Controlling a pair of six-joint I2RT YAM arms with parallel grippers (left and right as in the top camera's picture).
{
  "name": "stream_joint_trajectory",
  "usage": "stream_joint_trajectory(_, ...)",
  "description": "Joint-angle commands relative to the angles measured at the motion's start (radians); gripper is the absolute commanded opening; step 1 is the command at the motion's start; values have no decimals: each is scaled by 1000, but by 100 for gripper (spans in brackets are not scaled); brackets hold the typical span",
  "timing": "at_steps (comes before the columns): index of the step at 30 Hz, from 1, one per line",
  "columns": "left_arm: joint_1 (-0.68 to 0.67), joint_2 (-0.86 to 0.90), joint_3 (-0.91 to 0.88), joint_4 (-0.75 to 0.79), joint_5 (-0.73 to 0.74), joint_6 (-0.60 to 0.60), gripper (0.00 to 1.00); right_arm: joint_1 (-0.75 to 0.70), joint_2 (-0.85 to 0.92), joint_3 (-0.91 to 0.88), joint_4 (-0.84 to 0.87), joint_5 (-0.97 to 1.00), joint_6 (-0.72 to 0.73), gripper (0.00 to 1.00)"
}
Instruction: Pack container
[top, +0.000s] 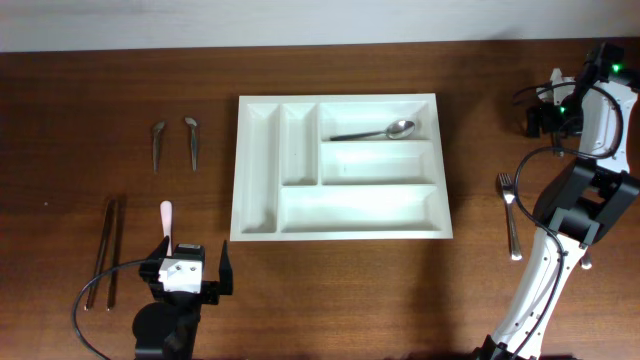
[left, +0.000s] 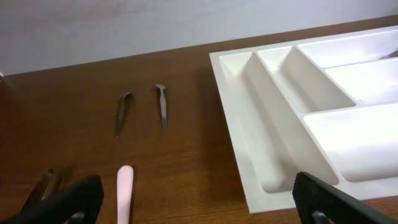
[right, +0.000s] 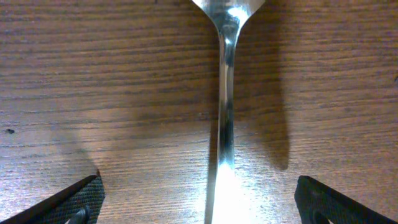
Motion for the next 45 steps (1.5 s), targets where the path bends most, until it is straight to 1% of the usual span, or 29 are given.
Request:
stream_joint_trajectory(1, 5, -7, -4, -1, -6, 10, 99, 3, 14, -37, 14, 10, -8, 99)
stream_joint_trajectory(6, 5, -7, -4, -1, -6, 10, 99, 0, 14, -37, 38, -9, 18, 99)
stream_joint_trajectory(10, 5, -7, -4, -1, -6, 10, 99, -14, 14, -37, 37, -94, 29, 99)
stream_joint_trajectory(26, 5, -7, -4, -1, -6, 10, 99, -29, 14, -50, 18, -93, 46, 100)
stream_joint_trajectory(28, 5, -7, -4, -1, -6, 10, 99, -29, 14, -51, 21, -92, 46, 94)
stream_joint_trajectory(30, 5, -7, -4, -1, -6, 10, 99, -29, 14, -51, 27, -92, 47, 84)
stream_joint_trajectory(31, 5, -7, -4, -1, -6, 10, 99, -29, 14, -51, 32, -92, 47, 75)
stream_joint_trajectory(35, 5, -7, -4, -1, -6, 10, 99, -29, 14, -51, 46, -92, 64, 60)
stream_joint_trajectory(39, 5, -7, -4, -1, -6, 10, 99, -29, 14, -51, 63, -92, 74, 38)
stream_joint_trajectory(41, 5, -7, -4, -1, -6, 10, 99, -29, 14, -51, 66, -92, 77, 31)
stream_joint_trajectory(42, 5, -7, -4, -1, -6, 10, 99, -29, 14, -51, 66, -92, 77, 26)
stream_joint_trajectory(44, 5, -7, -4, -1, -6, 10, 99, -29, 14, -51, 66, -92, 77, 18)
stream_joint_trajectory(45, 5, -7, -4, -1, -6, 10, 99, -29, 14, -51, 67, -92, 77, 17)
